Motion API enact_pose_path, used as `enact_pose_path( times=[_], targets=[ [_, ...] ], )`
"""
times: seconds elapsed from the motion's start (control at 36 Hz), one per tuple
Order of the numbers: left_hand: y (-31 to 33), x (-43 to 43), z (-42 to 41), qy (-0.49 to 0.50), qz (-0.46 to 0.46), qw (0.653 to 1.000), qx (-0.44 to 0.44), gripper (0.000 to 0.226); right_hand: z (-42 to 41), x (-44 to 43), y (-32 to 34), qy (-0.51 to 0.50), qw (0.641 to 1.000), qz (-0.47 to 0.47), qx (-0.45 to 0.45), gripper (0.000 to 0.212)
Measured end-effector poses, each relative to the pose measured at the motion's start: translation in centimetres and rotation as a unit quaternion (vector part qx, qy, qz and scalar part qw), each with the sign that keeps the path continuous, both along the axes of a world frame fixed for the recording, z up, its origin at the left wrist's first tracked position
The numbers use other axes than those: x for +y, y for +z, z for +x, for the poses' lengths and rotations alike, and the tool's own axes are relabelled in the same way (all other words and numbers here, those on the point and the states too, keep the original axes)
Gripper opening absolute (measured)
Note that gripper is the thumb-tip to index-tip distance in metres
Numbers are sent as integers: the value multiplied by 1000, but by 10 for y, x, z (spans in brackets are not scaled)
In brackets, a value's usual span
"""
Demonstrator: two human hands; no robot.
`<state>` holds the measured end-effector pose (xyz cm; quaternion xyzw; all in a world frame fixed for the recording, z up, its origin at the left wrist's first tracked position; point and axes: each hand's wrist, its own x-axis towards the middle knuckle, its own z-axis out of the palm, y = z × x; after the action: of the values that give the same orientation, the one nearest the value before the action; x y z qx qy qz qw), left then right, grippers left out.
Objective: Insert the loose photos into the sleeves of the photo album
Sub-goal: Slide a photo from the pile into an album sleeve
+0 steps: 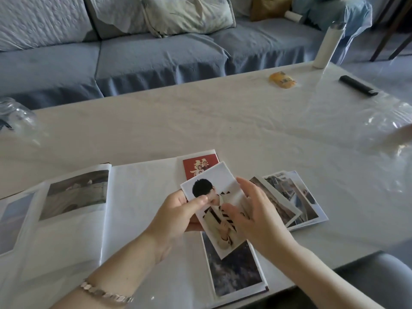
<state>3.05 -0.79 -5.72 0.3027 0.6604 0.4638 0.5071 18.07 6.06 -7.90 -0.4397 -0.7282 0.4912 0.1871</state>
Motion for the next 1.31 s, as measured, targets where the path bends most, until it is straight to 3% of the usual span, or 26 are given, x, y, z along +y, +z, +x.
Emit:
enact_pose_path(
  times=[0.11, 0.17, 0.25, 0.31, 0.36, 0.44, 0.53, 0.56, 0.61, 0.67, 0.72, 0.86, 0.94, 1.03, 1.14, 1.22, 1.31],
  targets=[
    [-3, 7, 5, -11, 2, 998, 62, 26, 7, 12, 5, -34, 992, -111, 53, 17],
    [-7, 18, 7, 13, 3, 995, 99, 49, 14, 19, 7, -65, 987, -121, 84, 16],
    [-20, 40, 13, 10, 39, 978, 202, 34, 29, 34, 7, -139, 982, -90, 88, 16],
    [-33, 58, 17, -50, 27, 939, 339, 24, 41, 45, 7, -179, 978, -65, 87, 16],
    [-43, 74, 25, -122, -7, 895, 428, 50, 55, 55, 8, -210, 973, -47, 79, 14],
    [-47, 92, 41, -215, -66, 826, 517, 80, 71, 66, 6, -230, 971, -46, 48, 14],
    [-52, 101, 52, -245, -62, 791, 558, 86, 81, 72, 3, -236, 970, -54, 24, 17],
    [-54, 103, 53, -234, -55, 797, 554, 85, 83, 73, 2, -238, 969, -55, 18, 18],
    [-54, 102, 55, -192, -35, 846, 497, 73, 86, 75, 0, -242, 969, -58, 9, 19],
    [-49, 100, 54, -148, -17, 905, 399, 49, 88, 76, -1, -243, 968, -64, 10, 20],
    [-41, 96, 48, -106, 7, 927, 360, 23, 90, 78, -1, -246, 966, -70, 26, 20],
    [-20, 79, 13, 35, 38, 935, 351, 12, 81, 85, -7, -259, 963, -69, 23, 8],
    [-21, 64, -14, 110, 36, 941, 319, 16, 60, 95, -13, -231, 970, -50, -53, 25],
    [-21, 46, -34, 191, 31, 959, 208, 18, 38, 106, -21, -207, 969, -45, -124, 24],
    [-16, 18, -52, 232, 44, 964, 120, 14, 18, 104, -18, -121, 939, 78, -313, 29],
    [-13, -6, -71, 248, 57, 960, 113, 13, 7, 86, -10, -126, 926, 143, -327, 43],
    [-13, -31, -91, 274, 52, 950, 139, 15, -13, 61, -8, -44, 919, 226, -319, 54]
  ],
)
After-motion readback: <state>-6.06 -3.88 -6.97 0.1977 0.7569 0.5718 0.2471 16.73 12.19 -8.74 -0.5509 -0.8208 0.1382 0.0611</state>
